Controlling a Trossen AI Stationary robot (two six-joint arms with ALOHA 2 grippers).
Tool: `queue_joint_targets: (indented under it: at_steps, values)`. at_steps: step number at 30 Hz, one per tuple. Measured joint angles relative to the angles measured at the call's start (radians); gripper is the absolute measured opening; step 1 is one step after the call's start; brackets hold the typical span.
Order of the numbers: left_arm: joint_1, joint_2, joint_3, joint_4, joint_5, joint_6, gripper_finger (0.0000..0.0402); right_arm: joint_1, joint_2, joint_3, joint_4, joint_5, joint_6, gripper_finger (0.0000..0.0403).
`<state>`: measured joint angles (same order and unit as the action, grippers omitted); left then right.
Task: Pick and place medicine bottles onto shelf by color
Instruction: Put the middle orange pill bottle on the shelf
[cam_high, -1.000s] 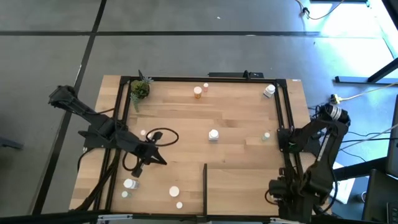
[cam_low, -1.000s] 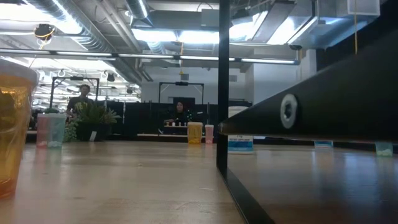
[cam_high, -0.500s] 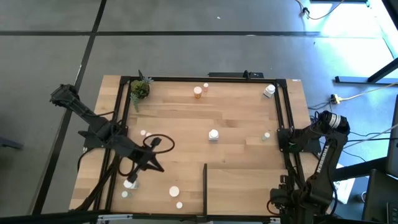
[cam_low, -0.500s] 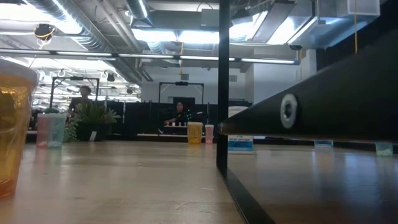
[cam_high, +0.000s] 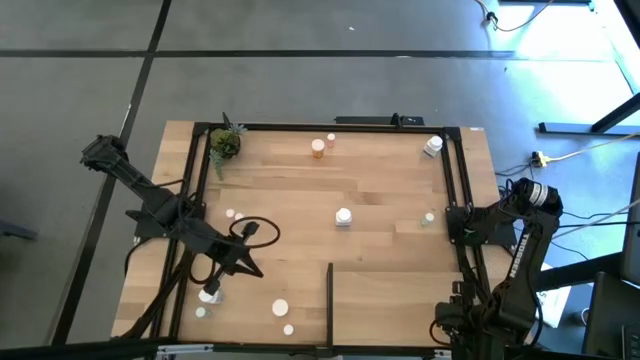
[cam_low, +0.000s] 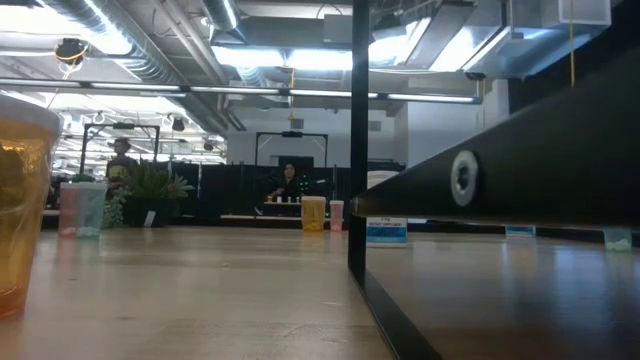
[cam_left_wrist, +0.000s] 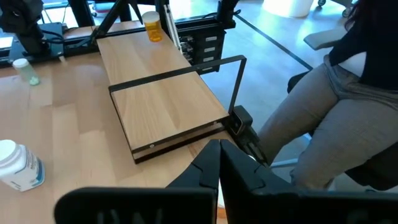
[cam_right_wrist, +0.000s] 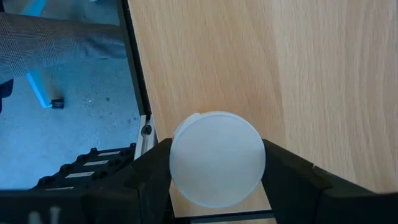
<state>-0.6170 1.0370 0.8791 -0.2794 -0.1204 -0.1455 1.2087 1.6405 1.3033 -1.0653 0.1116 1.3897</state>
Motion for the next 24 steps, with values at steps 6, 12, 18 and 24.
queue_joint_targets:
  at_steps: [6, 12, 18, 24]
  values:
    - [0.000, 0.000, 0.000, 0.000, 0.000, 0.000, 0.0000, -0.001, 0.000, 0.000, 0.000, 0.000, -0.002, 0.0219]
    - [0.000, 0.000, 0.000, 0.000, 0.000, 0.000, 0.0000, -0.006, 0.002, 0.000, -0.001, 0.000, 0.013, 0.0219]
    - [0.000, 0.000, 0.000, -0.001, 0.000, 0.010, 0.0000, -0.008, 0.051, 0.000, 0.001, -0.023, 0.017, 0.0219]
    - [0.000, 0.000, 0.000, -0.001, 0.000, 0.065, 0.0000, -0.008, 0.066, 0.004, 0.011, -0.056, 0.017, 0.0219]
